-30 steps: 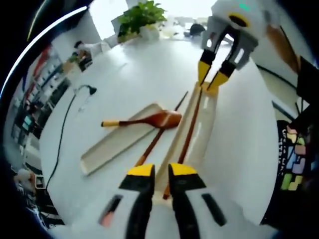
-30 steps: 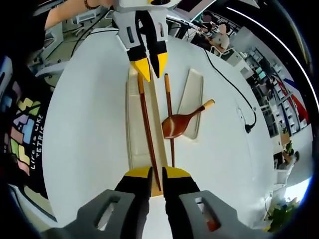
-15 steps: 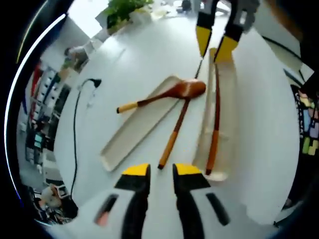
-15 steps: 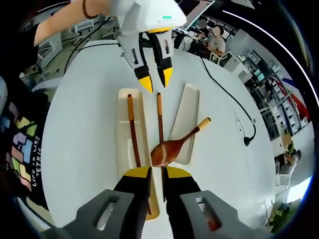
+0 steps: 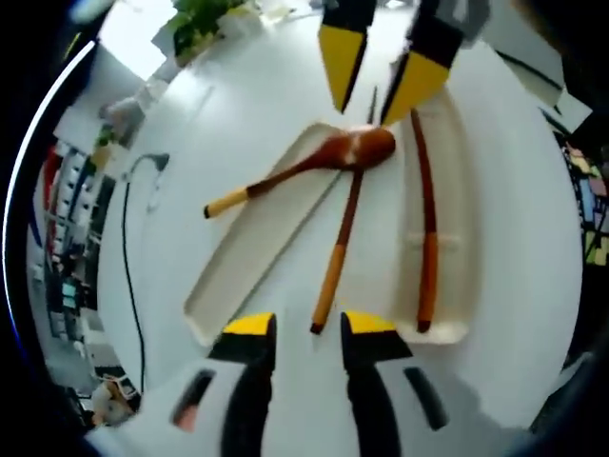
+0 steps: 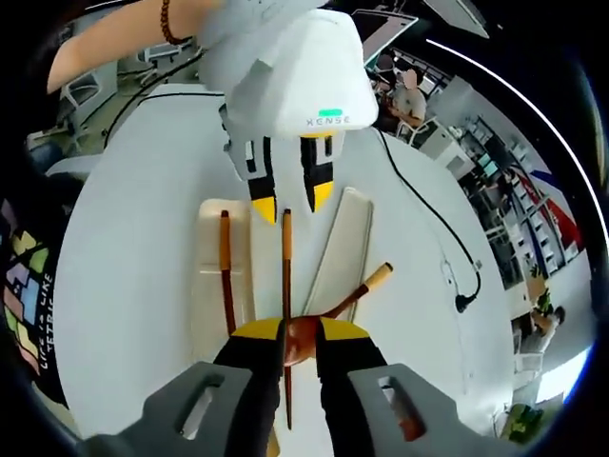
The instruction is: Arrange the utensils inside the cutlery case until each visible utensil rests in its matching compartment.
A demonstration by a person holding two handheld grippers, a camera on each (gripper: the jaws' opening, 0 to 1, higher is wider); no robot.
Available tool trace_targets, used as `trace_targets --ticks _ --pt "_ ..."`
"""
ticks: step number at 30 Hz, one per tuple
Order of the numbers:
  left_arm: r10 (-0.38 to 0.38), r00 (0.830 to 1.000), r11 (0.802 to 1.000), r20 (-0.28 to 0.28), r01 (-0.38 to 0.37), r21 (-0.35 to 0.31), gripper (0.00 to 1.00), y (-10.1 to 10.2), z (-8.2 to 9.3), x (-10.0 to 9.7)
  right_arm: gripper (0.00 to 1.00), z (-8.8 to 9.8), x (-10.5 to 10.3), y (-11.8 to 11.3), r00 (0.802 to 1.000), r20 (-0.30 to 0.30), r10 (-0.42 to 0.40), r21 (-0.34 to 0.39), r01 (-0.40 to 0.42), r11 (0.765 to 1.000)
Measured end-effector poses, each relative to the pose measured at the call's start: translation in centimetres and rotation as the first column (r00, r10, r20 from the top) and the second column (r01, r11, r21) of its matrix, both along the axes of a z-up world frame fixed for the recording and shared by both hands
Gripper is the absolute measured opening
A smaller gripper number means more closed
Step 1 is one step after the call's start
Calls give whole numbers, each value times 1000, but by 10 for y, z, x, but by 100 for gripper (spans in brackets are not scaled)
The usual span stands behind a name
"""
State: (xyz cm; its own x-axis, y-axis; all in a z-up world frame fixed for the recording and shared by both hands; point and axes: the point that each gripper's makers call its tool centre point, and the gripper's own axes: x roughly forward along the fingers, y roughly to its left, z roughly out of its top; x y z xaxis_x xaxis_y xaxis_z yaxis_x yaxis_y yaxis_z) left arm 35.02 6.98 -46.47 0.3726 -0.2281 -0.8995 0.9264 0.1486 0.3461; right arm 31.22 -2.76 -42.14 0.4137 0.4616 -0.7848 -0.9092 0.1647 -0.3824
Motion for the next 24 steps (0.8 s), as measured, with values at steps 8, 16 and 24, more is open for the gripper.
trace_targets --ticks 8,16,24 --pt "-8 994 1000 -107 10 24 9 -3 -6 -13 13 -9 6 -1 999 -33 -19 19 20 1000" --pt "-8 993 985 -118 28 169 7 -4 -9 -13 14 -16 14 -4 996 -74 -50 17 51 999" --pt "-79 989 984 -126 98 151 6 -3 -8 -16 16 -14 16 -33 995 -55 -79 -53 76 996"
